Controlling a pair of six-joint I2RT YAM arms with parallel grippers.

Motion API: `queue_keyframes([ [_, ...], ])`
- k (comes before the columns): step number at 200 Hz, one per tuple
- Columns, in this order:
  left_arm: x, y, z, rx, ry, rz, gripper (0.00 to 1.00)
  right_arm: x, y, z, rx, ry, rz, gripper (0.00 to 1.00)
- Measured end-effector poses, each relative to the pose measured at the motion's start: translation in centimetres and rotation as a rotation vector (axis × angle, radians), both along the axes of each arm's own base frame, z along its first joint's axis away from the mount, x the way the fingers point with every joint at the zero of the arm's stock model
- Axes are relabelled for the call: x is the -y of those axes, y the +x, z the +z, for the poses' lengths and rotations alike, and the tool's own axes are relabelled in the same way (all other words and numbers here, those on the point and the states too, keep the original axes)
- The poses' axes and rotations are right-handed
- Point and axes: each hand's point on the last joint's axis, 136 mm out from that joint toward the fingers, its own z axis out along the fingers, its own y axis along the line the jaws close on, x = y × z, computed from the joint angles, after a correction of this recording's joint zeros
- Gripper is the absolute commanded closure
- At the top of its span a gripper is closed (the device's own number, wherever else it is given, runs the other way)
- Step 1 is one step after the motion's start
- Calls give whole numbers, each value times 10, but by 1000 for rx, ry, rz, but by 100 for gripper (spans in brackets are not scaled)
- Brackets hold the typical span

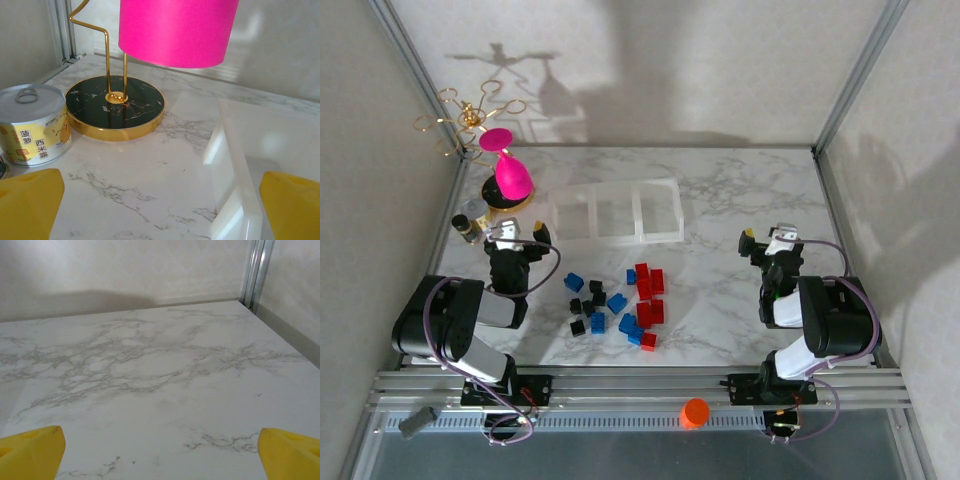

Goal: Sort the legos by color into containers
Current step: Pick up the lego from the middle-left of the table.

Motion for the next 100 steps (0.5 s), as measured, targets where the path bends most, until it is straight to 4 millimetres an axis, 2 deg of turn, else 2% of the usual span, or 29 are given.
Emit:
queue_keyframes([
  [33, -1, 0, -1, -18, 2, 6, 1, -1, 3, 2, -9, 0, 4, 1],
  [58, 0, 3, 15, -1, 5, 10, 1, 0, 12, 21, 21, 1, -3, 1],
  [100, 3, -4, 32, 3, -12, 9, 1, 9, 10, 42, 32, 39, -63, 1],
])
